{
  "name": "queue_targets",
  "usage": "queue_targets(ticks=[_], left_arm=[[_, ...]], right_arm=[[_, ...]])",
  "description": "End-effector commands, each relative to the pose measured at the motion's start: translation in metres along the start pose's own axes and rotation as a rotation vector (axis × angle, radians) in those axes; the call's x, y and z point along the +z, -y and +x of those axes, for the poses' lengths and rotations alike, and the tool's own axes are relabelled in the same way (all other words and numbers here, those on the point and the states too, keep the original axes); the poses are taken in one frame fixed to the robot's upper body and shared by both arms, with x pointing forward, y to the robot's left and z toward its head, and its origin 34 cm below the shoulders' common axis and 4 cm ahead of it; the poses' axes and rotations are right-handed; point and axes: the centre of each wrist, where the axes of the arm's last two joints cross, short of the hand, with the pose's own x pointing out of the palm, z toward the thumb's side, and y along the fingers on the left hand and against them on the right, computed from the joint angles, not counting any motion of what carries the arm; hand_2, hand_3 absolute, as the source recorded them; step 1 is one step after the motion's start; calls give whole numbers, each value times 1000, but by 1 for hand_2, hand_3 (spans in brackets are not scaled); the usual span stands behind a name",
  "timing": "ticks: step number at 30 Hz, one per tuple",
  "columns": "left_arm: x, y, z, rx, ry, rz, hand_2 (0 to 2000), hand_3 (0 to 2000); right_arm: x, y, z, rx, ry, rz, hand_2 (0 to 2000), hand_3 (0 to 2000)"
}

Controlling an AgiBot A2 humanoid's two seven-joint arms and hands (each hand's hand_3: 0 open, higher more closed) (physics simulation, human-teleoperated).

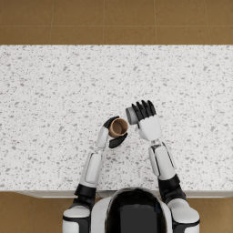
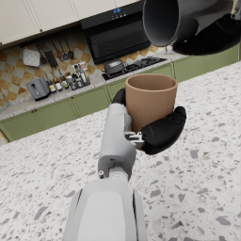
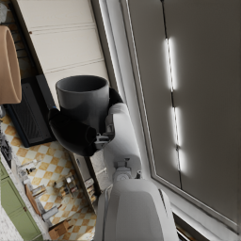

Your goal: Pick up two cups and pour the berry on the right into the cup on the left

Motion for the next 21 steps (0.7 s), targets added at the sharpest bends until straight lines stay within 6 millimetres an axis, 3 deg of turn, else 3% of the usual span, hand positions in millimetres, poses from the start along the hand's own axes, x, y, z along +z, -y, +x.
queue_targets(ticks=[1, 6, 11, 12, 13, 17, 18, 19, 21], left_arm=[[5, -4, -1, 5, 1, 19, 2000, 1280], [-1, -3, 2, -5, 6, -6, 2000, 1280], [7, -12, 5, -9, 11, 20, 2000, 1280], [6, -14, 5, -9, 12, 17, 2000, 1280], [6, -14, 5, -9, 13, 17, 2000, 1280], [7, -20, 8, -15, 17, 15, 2000, 1280], [0, -13, 9, -21, 16, -6, 2000, 1280], [4, -22, 8, -14, 19, 4, 2000, 1280], [-1, -16, 10, -19, 19, -12, 2000, 1280]], right_arm=[[5, 4, -10, -37, -28, -12, 2000, 1280], [7, 3, -13, -52, -182, -2, 2000, 1280], [11, 4, -17, -68, -332, 10, 2000, 1280], [6, 5, -19, -76, -696, -256, 2000, 1280], [11, 4, -18, -71, -468, -48, 2000, 1280], [10, 4, -17, -85, -601, -36, 2000, 1280], [9, 4, -17, -86, -630, -30, 2000, 1280], [9, 4, -18, -86, -659, -24, 2000, 1280], [8, 4, -17, -84, -709, -8, 2000, 1280]])
